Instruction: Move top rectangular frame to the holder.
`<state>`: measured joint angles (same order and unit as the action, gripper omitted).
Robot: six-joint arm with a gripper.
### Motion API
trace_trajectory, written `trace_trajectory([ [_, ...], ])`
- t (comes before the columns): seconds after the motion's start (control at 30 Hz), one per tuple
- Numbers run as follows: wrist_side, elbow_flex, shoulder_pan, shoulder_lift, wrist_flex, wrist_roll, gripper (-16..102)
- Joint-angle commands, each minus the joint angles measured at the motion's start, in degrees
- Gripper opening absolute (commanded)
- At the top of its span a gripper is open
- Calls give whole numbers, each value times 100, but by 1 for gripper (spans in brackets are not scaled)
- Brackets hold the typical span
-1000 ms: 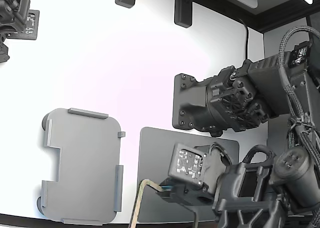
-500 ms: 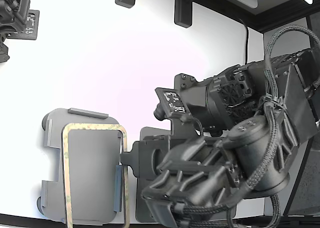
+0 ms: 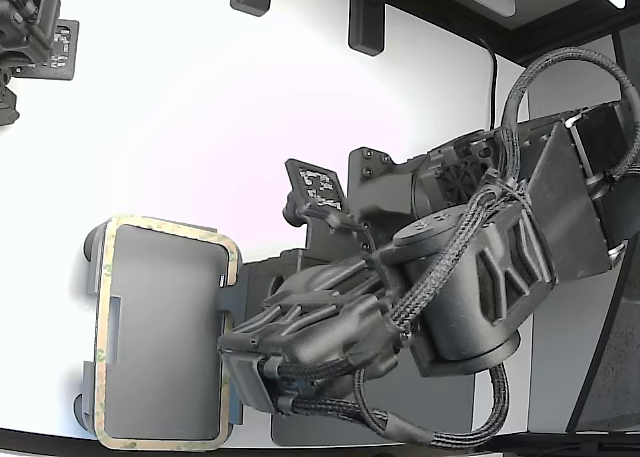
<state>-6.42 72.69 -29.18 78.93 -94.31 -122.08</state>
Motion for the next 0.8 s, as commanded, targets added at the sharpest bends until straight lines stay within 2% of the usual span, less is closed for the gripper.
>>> trace_trajectory([
  [0.0,79,-211,88,97,-70,26,-12],
  [0.27,290,-114,88,62,-70,62,-12],
  [0.77,246,-62,88,-132,-70,-70,-12],
])
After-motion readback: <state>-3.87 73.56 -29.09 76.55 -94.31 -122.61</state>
